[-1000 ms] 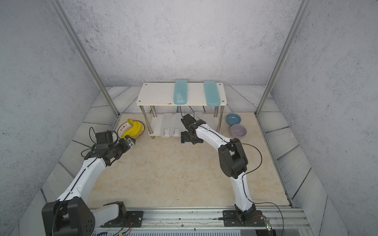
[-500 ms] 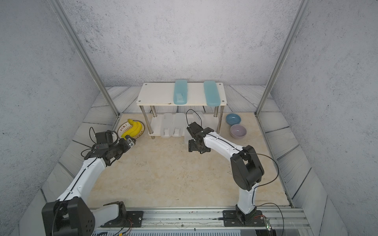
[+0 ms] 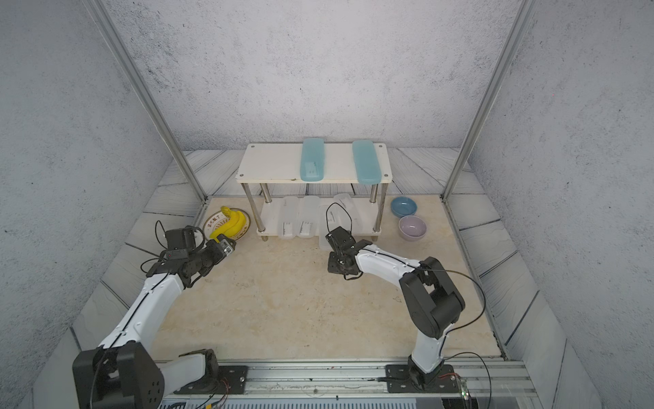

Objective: Place the pencil cases on the shelf according to color
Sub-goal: Place the pencil case on the shelf.

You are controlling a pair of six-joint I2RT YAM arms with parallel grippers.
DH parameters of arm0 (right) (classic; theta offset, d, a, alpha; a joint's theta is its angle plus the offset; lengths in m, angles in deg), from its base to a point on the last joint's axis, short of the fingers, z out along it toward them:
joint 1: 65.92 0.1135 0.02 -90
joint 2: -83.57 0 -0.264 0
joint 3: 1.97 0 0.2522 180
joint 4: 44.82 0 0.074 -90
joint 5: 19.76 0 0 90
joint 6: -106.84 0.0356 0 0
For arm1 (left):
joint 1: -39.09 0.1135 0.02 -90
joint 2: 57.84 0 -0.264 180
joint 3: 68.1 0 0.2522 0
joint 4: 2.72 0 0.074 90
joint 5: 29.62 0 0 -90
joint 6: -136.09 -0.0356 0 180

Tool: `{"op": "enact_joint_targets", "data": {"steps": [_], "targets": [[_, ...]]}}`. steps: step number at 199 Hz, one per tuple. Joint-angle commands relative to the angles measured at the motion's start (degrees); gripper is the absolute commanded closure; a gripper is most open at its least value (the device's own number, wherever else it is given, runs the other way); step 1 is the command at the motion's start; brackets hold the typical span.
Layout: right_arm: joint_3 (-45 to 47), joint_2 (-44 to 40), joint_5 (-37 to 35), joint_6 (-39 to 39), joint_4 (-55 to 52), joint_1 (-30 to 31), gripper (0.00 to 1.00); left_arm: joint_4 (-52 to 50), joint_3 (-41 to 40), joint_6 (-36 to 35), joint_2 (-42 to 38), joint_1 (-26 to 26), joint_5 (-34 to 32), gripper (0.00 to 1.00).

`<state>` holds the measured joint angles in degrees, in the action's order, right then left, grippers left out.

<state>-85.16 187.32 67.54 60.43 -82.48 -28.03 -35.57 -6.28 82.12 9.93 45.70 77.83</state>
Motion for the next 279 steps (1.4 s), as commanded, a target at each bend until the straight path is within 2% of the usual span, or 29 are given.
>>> {"op": "enact_joint_targets", "data": {"steps": [1,44,129,217,225,235,241,253,259,279], "targets": [[-5.51,3.35,0.10,0.88,3.02,-0.09,0.95,1.28,-0.49,-0.45,-0.36,-1.07,0.73,0.01],[-12.02,8.66,-2.31,-1.75,1.30,-0.56,0.95,0.37,-0.24,-1.59,-0.45,-3.59,-1.32,0.01],[-20.85,15.37,-3.19,-4.02,1.60,-1.45,0.95,-0.85,0.28,-2.64,0.13,-4.84,-2.69,0.01],[-24.15,16.22,-3.02,-7.24,0.61,-2.03,0.92,-2.10,0.51,-4.65,-0.74,-8.73,-7.39,0.01],[-23.53,15.44,-2.97,-7.39,0.68,-2.03,0.89,-2.05,0.40,-4.82,-1.11,-8.99,-7.83,0.01],[-22.11,14.08,-2.84,-7.60,0.87,-1.95,0.79,-1.94,0.08,-4.93,-1.62,-9.15,-8.26,0.01],[-21.07,13.06,-2.84,-7.48,1.16,-1.94,0.69,-1.70,-0.12,-5.06,-1.88,-9.17,-8.44,0.02],[-18.59,10.96,-2.59,-7.67,2.04,-1.98,0.42,-1.14,-0.45,-5.27,-2.49,-9.16,-9.06,0.01],[-17.57,9.98,-2.50,-7.72,2.19,-1.95,0.33,-1.04,-0.70,-5.31,-2.82,-9.18,-9.48,0.01],[-14.90,7.28,-1.29,-7.83,1.71,-1.83,0.24,-0.46,-1.46,-5.31,-4.03,-9.27,-11.11,0.01]]}}
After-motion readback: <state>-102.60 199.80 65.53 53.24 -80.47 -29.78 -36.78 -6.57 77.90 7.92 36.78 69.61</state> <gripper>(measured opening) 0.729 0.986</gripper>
